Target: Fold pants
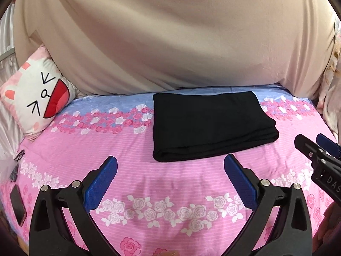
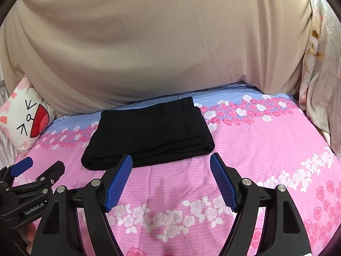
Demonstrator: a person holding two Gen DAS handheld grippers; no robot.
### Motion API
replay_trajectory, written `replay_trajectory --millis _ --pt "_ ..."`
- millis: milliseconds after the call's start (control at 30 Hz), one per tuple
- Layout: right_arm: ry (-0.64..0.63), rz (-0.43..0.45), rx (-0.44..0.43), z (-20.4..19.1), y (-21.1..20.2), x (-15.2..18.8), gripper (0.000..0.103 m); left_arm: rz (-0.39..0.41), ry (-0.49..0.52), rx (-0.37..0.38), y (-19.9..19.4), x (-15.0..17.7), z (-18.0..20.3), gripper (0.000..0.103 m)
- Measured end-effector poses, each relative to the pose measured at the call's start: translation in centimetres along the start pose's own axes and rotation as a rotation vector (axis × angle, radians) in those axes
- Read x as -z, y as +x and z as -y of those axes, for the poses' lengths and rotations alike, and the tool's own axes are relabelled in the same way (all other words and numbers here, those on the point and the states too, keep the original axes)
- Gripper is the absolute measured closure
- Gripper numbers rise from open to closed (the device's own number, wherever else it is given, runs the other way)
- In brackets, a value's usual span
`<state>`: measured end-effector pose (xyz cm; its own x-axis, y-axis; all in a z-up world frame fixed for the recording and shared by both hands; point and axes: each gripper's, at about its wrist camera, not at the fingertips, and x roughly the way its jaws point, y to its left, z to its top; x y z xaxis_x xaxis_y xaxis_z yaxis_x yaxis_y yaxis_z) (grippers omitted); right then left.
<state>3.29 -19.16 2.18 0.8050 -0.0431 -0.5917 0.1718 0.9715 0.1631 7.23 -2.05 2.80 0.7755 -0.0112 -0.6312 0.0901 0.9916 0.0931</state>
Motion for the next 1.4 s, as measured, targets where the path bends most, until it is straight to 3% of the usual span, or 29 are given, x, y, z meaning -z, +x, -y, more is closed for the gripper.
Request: replay_trajectory --millis 1067,1200,1300,1400 --pt "-0.009 -0.055 -0.001 -0.9 1.4 1.3 0.029 -0.028 0.043 -0.021 1.6 1.1 0.5 0.005" --pt "-0.008 -0.063 -0.002 -0.8 1.5 1.7 0.029 -0.051 0.018 0.028 1.8 1.3 0.2 0.005" --pt "-0.002 -0.072 -0.006 -0.8 1.5 1.9 0.029 -0.047 0.036 -0.002 1.8 1.4 0.3 0.005" --pt "-0.009 -0.075 -0.003 -0.8 1.2 2.2 0.029 -0.082 0.053 0.035 1.9 1.5 0.3 0.005"
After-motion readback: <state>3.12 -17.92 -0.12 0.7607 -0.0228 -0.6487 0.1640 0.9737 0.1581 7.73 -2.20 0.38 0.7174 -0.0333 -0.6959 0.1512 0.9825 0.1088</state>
